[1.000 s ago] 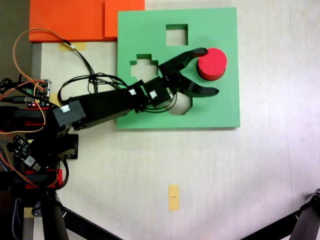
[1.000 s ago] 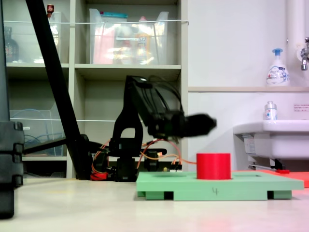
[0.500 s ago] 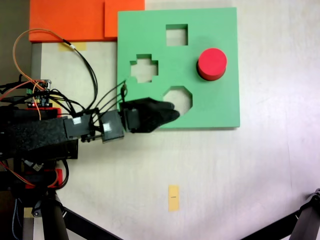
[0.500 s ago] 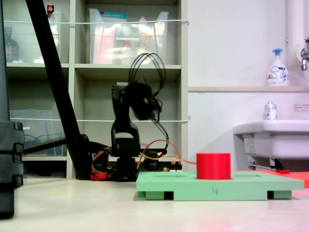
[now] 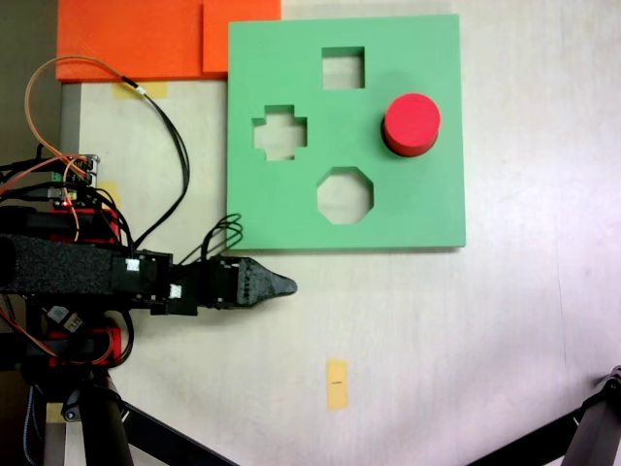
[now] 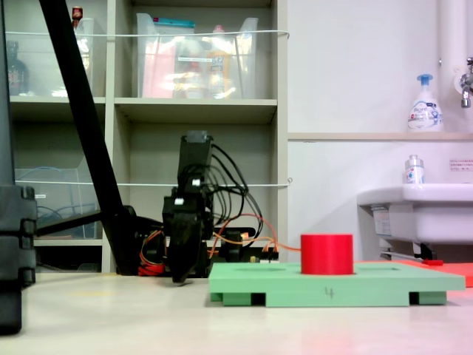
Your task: Put the cylinder block into the corresponding hole
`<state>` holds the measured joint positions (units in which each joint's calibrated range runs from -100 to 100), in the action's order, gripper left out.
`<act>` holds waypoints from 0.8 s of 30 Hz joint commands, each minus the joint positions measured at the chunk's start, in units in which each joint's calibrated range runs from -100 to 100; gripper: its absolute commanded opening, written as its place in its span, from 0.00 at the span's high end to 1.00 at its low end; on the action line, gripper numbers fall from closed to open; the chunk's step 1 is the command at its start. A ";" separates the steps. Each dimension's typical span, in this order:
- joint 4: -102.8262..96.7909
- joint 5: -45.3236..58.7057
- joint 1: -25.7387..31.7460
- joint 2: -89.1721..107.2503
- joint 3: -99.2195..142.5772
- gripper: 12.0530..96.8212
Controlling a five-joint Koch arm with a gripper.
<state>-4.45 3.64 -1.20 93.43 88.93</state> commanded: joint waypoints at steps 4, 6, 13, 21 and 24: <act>-2.24 0.05 -0.29 3.21 6.79 0.61; -2.24 0.05 -0.29 5.31 10.18 0.61; -2.14 0.05 -0.15 6.57 11.07 0.61; 2.29 -0.98 0.05 6.57 11.07 0.55; 2.10 -0.93 0.05 6.57 11.07 0.54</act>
<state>-6.51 2.86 -1.20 99.45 98.24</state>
